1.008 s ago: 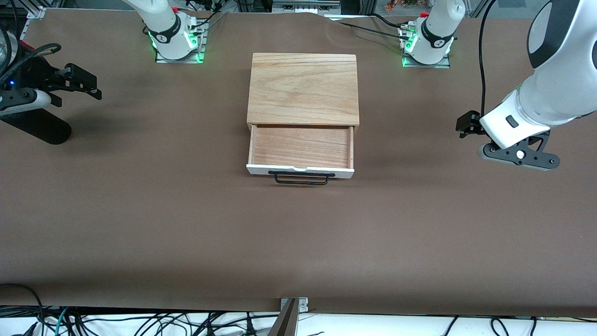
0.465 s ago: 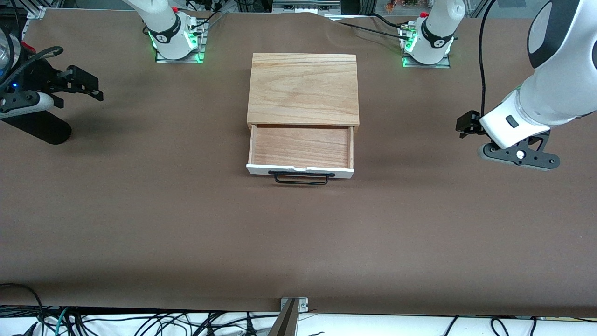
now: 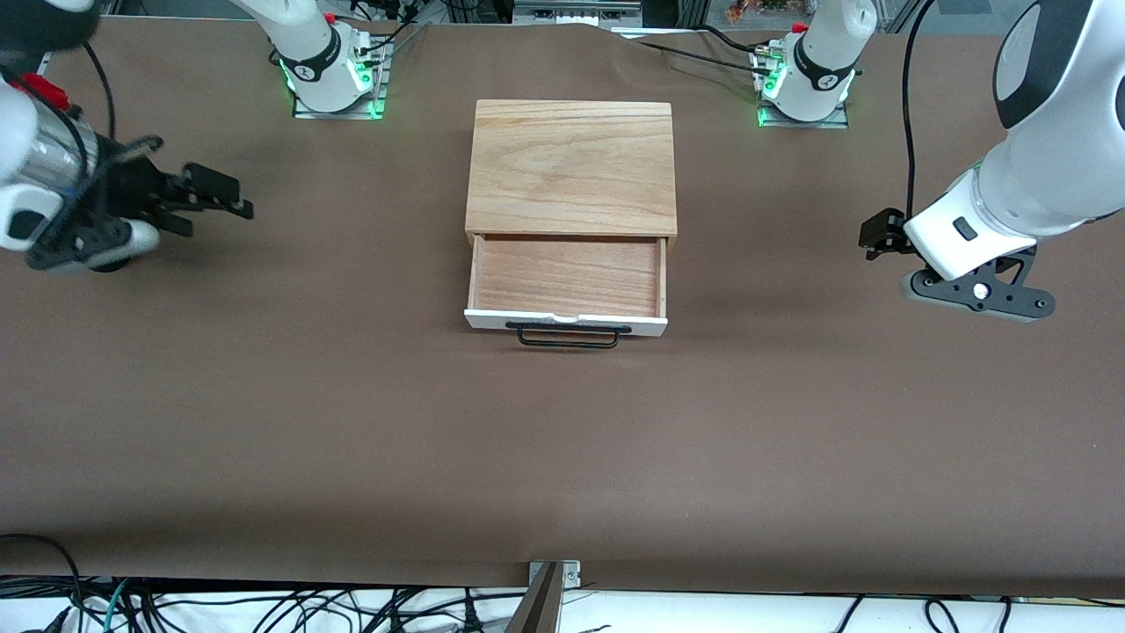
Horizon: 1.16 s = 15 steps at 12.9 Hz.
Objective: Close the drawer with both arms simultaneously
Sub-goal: 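Move the right gripper toward the drawer's white front beside the handle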
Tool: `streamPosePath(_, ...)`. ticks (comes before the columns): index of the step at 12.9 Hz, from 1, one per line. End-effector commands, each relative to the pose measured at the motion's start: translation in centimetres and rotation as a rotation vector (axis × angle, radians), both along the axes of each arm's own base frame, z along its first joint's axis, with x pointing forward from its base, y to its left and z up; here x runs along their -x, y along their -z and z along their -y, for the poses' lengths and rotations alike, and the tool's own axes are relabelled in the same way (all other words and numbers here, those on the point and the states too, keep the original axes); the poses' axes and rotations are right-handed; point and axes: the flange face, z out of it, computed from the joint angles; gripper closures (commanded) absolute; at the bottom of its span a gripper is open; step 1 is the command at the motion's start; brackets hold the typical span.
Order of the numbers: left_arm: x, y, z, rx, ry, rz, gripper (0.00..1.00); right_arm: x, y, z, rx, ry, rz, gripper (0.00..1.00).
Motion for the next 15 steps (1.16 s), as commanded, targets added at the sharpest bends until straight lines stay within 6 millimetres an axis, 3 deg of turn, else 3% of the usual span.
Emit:
streamPosePath(1, 0.0, -0.5, -0.3, -0.012, 0.021, -0.002, 0.00, -1.7, 2.5, -5.2, -0.065, -0.006, 0.027, 0.00)
streamPosePath(4, 0.0, -0.5, -0.2, -0.011, 0.022, -0.002, 0.00, -3.4, 6.4, -11.5, -0.119, -0.013, 0.085, 0.00)
streamPosePath(6, 0.0, -0.5, -0.2, -0.011, 0.022, -0.002, 0.00, -4.4, 9.9, -14.3, -0.194, 0.027, 0.076, 0.00)
streamPosePath(11, 0.1, -0.6, -0.2, -0.009, 0.016, -0.001, 0.00, -3.7, 17.6, -22.4, -0.293, 0.070, 0.039, 0.00)
streamPosePath(15, -0.3, 0.1, -1.3, 0.142, -0.156, -0.028, 0.00, -3.4, 21.0, -23.5, -0.312, 0.109, -0.002, 0.00)
